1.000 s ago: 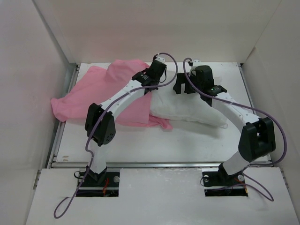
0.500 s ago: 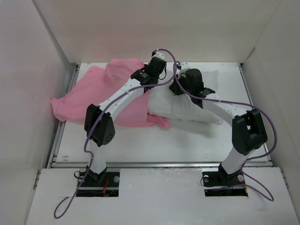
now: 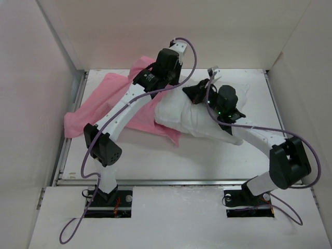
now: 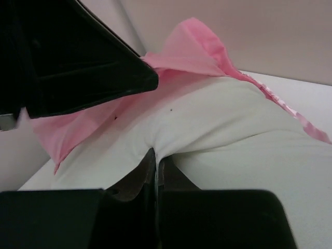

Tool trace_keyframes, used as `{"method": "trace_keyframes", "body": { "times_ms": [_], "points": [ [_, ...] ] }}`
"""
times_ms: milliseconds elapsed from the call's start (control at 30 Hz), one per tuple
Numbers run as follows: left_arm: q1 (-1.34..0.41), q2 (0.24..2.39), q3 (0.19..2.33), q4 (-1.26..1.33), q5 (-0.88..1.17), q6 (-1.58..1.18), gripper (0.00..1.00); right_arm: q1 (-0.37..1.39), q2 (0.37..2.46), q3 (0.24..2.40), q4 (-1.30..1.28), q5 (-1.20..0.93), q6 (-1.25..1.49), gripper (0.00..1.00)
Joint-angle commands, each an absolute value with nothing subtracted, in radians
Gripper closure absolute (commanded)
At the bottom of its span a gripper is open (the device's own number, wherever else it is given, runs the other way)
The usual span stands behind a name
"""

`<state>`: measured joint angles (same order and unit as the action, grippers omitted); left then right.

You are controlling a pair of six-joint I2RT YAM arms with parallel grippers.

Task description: Put the pillow into the pillowcase

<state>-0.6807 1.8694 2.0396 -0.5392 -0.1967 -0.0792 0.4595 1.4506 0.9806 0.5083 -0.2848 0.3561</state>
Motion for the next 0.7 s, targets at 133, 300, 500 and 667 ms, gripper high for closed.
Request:
{"method": "trace_keyframes", "body": {
  "times_ms": [133,300,500,667],
  "points": [
    [-0.773,1.858,2.123,-0.546,0.071,-0.172,1.0,0.58,1.749,0.989,1.081,-0.061,0.534,1.0],
    [-0.784,1.777,1.918,-0.509,0.127,-0.251,1.0,0.589,1.833,0.942,1.206,0.135,0.653,1.0],
    [-0.756,1.758,1.766,-0.494,0.041,-0.273,1.0,0.563,1.819,0.899,1.257,-0.021,0.732,0.97],
    [-0.635,1.758,1.715,-0.407,0.0,-0.316,1.0,0.496,1.674,0.876,1.008,-0.187,0.674,0.46]
  ]
}}
